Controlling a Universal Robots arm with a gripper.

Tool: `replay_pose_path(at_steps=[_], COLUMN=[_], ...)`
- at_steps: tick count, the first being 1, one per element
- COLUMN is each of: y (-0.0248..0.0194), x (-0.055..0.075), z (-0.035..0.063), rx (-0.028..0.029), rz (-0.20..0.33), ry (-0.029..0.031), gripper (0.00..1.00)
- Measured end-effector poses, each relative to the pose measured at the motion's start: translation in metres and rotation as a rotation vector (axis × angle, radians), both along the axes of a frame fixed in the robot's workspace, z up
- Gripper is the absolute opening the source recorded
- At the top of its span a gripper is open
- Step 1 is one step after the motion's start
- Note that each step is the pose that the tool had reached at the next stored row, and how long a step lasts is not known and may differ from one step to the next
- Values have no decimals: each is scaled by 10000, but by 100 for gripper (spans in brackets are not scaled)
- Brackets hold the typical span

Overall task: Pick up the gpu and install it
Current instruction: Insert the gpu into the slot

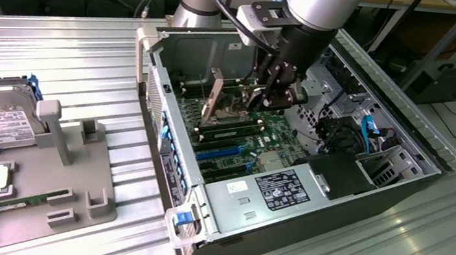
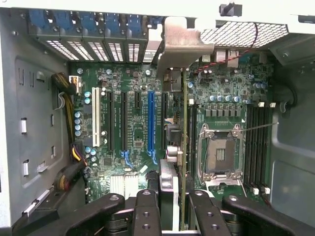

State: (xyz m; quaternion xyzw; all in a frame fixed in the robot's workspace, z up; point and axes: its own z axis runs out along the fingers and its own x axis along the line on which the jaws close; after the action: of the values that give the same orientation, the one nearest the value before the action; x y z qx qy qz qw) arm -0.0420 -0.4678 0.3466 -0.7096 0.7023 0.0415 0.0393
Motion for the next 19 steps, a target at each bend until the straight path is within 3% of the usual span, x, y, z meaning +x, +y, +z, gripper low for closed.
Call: replay_pose_path(at_steps=[3,5,9,12,19], y=[-1,3,36,43,38], x=[0,-10,-16,-29,-123], z=[-16,-30,-85,-118,-178], rx=[1,-57,-79,-82,-83], rz=[3,3,3,1,-97], ry=[28,34,-47,-167,-185], gripper=[28,28,28,28,28])
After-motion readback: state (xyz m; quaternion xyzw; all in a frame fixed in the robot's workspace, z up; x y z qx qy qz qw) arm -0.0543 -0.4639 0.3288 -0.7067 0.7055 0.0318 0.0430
